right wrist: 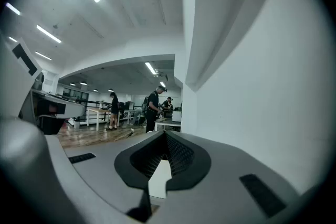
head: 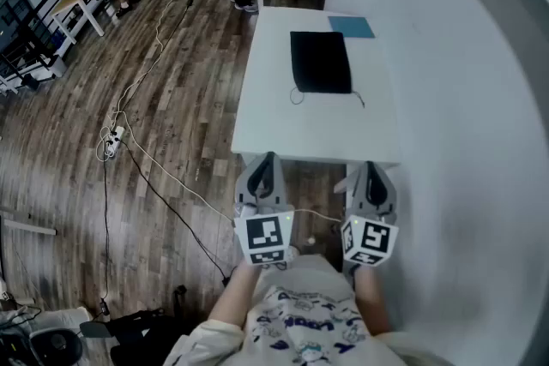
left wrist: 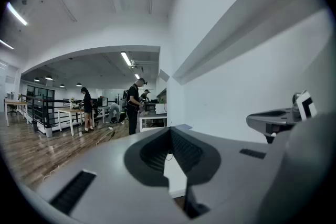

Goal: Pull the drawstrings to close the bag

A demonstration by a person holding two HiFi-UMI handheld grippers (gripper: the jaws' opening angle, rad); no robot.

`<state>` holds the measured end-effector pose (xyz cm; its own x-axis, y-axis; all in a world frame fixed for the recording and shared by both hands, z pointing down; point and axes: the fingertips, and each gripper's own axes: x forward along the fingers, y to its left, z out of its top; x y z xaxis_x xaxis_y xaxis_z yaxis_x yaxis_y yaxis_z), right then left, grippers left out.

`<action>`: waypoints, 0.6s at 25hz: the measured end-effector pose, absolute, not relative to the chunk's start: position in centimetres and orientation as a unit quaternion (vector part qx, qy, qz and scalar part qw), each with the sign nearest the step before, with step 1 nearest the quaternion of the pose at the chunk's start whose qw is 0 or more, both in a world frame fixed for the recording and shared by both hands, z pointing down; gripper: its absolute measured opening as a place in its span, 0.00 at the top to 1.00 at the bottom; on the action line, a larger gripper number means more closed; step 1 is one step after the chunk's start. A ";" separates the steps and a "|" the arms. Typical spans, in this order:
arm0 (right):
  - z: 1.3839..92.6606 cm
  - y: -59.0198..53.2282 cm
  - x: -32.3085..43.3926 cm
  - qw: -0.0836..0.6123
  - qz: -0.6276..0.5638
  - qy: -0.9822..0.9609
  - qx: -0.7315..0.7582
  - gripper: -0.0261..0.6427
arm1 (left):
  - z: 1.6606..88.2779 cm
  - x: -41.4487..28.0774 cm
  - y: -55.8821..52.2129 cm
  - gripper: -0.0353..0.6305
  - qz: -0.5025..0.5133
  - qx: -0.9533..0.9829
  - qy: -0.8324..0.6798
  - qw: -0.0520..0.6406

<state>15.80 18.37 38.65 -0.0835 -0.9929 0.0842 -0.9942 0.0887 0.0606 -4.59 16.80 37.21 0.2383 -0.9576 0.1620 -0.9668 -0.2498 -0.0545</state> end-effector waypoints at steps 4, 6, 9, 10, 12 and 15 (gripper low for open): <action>38.3 17.9 16.1 0.053 -0.003 -0.738 0.673 0.96 | 37.2 -4.4 16.5 0.95 0.081 0.785 -0.614 0.027; 38.5 17.5 16.2 0.053 -0.011 -0.740 0.670 0.96 | 37.4 -4.4 16.4 0.95 0.082 0.784 -0.615 0.027; 38.5 17.2 16.0 0.055 -0.011 -0.743 0.667 0.96 | 37.8 -4.7 16.1 0.95 0.081 0.782 -0.617 0.029; 38.5 17.0 16.2 0.057 -0.017 -0.743 0.666 0.96 | 37.9 -4.8 15.9 0.95 0.081 0.781 -0.618 0.030; 38.8 16.7 16.8 0.058 -0.021 -0.742 0.668 0.96 | 38.2 -4.9 15.8 0.95 0.080 0.779 -0.621 0.031; 39.7 16.3 17.4 0.059 -0.011 -0.738 0.672 0.96 | 38.6 -5.2 15.7 0.95 0.081 0.774 -0.627 0.032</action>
<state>17.42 16.29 39.67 -0.0898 -0.9934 0.0717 -0.9908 0.0964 0.0950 -5.21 15.67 38.57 0.1996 -0.9657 0.1658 -0.9761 -0.2108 -0.0530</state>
